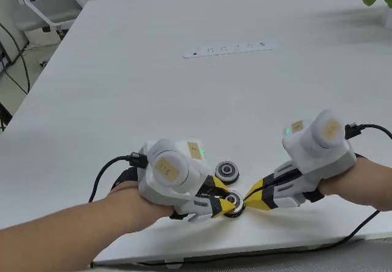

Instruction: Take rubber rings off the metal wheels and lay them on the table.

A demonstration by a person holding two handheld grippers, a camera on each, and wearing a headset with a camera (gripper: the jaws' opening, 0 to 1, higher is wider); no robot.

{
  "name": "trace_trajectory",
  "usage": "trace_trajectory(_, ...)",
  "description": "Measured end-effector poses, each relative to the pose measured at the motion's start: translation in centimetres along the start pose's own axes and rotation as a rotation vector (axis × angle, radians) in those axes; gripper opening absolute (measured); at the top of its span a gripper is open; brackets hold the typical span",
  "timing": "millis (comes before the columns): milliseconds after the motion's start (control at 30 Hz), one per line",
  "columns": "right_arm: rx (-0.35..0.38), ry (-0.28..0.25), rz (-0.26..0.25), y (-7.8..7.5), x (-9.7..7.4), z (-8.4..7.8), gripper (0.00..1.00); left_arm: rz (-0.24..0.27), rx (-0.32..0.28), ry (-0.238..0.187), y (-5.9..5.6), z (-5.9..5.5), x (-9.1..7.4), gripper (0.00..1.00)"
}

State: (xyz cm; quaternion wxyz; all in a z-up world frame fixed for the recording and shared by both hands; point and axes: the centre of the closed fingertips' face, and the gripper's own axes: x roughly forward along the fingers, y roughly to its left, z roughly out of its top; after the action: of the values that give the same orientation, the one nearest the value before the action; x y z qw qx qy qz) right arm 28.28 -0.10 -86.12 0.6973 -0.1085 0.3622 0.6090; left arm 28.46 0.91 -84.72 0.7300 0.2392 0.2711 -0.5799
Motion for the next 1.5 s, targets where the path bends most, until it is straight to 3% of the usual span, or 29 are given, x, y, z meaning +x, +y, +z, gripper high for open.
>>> trace_trajectory(400,0.184,-0.045,0.005,-0.3,-0.3,0.3,0.00,0.008,-0.003,0.003,0.0,0.0,0.0,0.12)
trace_trajectory(467,0.231,-0.109,0.011,-0.5,-0.4,1.4,0.00,0.008,-0.005,0.004,0.0,0.0,0.0,0.12)
trace_trajectory(500,0.241,-0.083,0.016,-0.3,-0.5,1.1,0.00,0.008,-0.006,0.004,0.0,0.0,0.0,0.12)
trace_trajectory(1500,0.209,-0.101,0.046,0.8,-0.2,1.8,0.00,0.016,-0.016,0.015,0.0,0.0,0.1,0.11)
